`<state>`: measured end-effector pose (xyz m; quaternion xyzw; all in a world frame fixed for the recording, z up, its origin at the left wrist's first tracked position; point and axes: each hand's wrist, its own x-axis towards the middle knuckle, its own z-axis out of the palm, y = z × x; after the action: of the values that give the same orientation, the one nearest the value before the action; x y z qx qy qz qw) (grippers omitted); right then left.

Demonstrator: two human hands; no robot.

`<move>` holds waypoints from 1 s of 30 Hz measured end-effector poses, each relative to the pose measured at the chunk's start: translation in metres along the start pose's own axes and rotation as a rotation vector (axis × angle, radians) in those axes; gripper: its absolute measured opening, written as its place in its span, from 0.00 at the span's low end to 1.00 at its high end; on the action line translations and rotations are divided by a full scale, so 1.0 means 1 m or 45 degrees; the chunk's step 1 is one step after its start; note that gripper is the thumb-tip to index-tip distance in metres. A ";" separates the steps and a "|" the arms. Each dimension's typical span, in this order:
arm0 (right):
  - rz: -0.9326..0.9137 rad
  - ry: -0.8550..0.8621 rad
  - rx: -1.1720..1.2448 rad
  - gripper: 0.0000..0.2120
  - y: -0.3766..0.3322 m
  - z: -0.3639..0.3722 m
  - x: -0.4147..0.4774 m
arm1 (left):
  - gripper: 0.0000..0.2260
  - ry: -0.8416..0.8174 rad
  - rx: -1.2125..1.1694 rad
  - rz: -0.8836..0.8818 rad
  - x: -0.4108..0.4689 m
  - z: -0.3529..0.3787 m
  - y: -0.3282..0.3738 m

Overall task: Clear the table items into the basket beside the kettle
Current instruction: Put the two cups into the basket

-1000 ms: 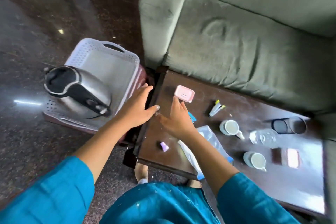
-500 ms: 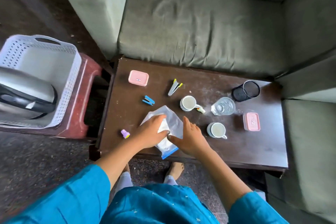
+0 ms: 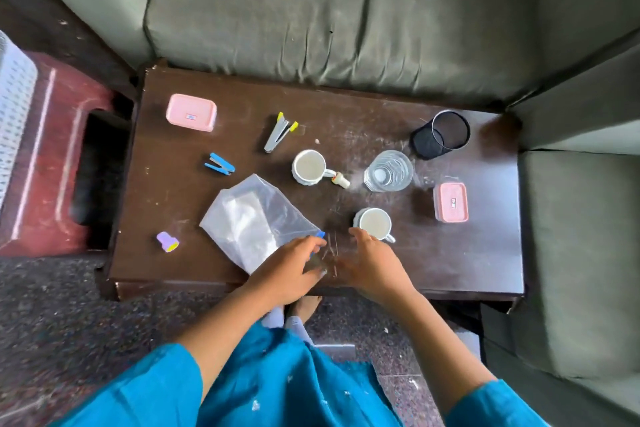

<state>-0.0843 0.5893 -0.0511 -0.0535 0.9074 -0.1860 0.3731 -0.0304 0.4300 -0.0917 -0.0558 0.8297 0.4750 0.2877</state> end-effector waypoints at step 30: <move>0.161 0.281 -0.312 0.39 0.077 0.043 0.092 | 0.28 0.466 0.412 0.438 0.127 -0.009 -0.024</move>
<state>-0.1170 0.6264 -0.1691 -0.0207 0.9603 -0.0551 0.2729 -0.1309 0.4321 -0.1741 0.0476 0.9301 0.3603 0.0538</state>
